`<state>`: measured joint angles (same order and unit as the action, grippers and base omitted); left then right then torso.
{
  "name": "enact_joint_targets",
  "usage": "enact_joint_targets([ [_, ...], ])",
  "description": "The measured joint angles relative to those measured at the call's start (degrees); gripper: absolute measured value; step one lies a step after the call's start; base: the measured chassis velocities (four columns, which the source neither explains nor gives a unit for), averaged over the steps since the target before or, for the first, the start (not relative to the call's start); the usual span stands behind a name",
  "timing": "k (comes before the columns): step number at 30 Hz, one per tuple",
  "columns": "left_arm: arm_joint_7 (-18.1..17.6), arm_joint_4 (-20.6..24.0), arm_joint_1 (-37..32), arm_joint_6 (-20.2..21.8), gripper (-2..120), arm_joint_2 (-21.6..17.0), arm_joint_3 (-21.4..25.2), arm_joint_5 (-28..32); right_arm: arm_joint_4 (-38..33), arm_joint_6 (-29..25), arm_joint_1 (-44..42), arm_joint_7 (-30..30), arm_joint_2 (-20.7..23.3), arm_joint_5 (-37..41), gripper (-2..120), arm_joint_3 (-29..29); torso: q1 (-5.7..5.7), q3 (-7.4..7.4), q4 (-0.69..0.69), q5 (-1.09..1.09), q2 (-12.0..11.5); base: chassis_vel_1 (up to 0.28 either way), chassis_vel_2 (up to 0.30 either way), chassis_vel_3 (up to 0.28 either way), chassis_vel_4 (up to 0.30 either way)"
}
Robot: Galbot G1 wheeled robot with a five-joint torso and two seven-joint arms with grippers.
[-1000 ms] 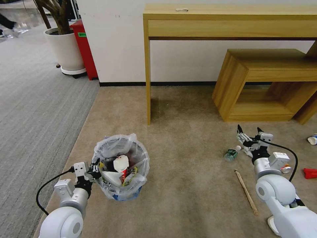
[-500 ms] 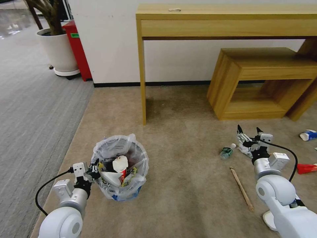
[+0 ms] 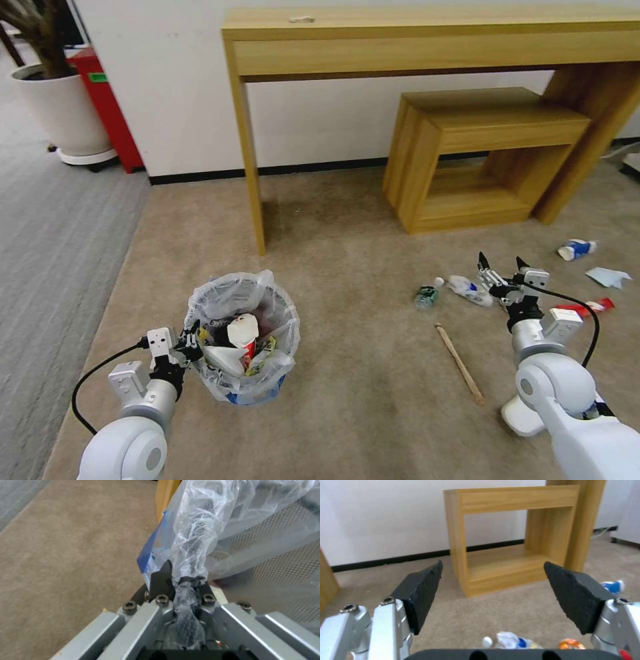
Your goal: Pick up the trash bin and place the garbage on the floor into it.
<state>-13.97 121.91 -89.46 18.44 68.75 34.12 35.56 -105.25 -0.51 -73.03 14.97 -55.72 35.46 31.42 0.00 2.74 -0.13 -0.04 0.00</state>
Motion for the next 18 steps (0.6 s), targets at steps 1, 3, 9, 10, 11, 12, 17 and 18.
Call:
enact_joint_targets([
  [1, 0.0, -0.1, 0.0, 0.0, 1, 0.0, 0.0, 0.0, 0.1, -0.1, 0.1, 0.0, -0.1, -0.1, 77, -0.1, 0.00, 0.00, 0.00, 0.00, 0.0, -0.069, -0.072, -0.056, -0.059],
  [3, -0.1, -0.1, 0.1, 0.0, 1, 0.0, 0.0, 0.0, 0.2, -0.1, 0.1, 0.0, -0.1, -0.2, 77, -0.1, 0.00, 0.00, 0.00, 0.00, 0.0, -0.059, -0.072, -0.058, -0.058],
  [9, -0.1, -0.4, 0.2, -0.1, 1, -0.1, 0.0, 0.1, 0.5, -0.5, 0.2, -0.1, -0.4, -0.4, 77, -0.4, 0.00, 0.00, 0.00, 0.00, 0.0, -0.053, -0.053, -0.052, -0.063],
  [10, -0.1, -0.4, 0.2, -0.1, 1, -0.1, 0.0, 0.1, 0.5, -0.6, 0.3, -0.1, -0.4, -0.4, 77, -0.5, 0.00, 0.00, 0.00, 0.00, 0.0, -0.042, -0.067, -0.052, -0.052],
  [11, -0.1, -0.4, 0.2, -0.1, 1, -0.1, 0.0, 0.1, 0.5, -0.6, 0.3, -0.1, -0.4, -0.4, 77, -0.5, 0.00, 0.00, 0.00, 0.00, 0.0, -0.042, -0.067, -0.052, -0.052],
  [12, -0.1, -0.5, 0.3, -0.1, 1, -0.1, 0.0, 0.2, 0.6, -0.6, 0.3, -0.1, -0.5, -0.4, 77, -0.6, 0.01, 0.00, 0.01, 0.00, 0.0, -0.044, -0.063, -0.066, -0.052],
  [17, -0.2, -0.7, 0.3, -0.2, 1, -0.1, 0.0, 0.3, 0.9, -0.9, 0.6, -0.2, -0.6, -0.5, 77, -0.8, 0.01, 0.00, 0.01, 0.00, 0.0, -0.056, -0.052, -0.060, -0.063],
  [18, -0.2, -0.7, 0.3, -0.2, 1, -0.1, 0.0, 0.3, 0.9, -1.0, 0.6, -0.2, -0.6, -0.5, 77, -0.9, 0.00, 0.00, 0.01, 0.00, 0.0, -0.050, -0.071, -0.054, -0.065],
])
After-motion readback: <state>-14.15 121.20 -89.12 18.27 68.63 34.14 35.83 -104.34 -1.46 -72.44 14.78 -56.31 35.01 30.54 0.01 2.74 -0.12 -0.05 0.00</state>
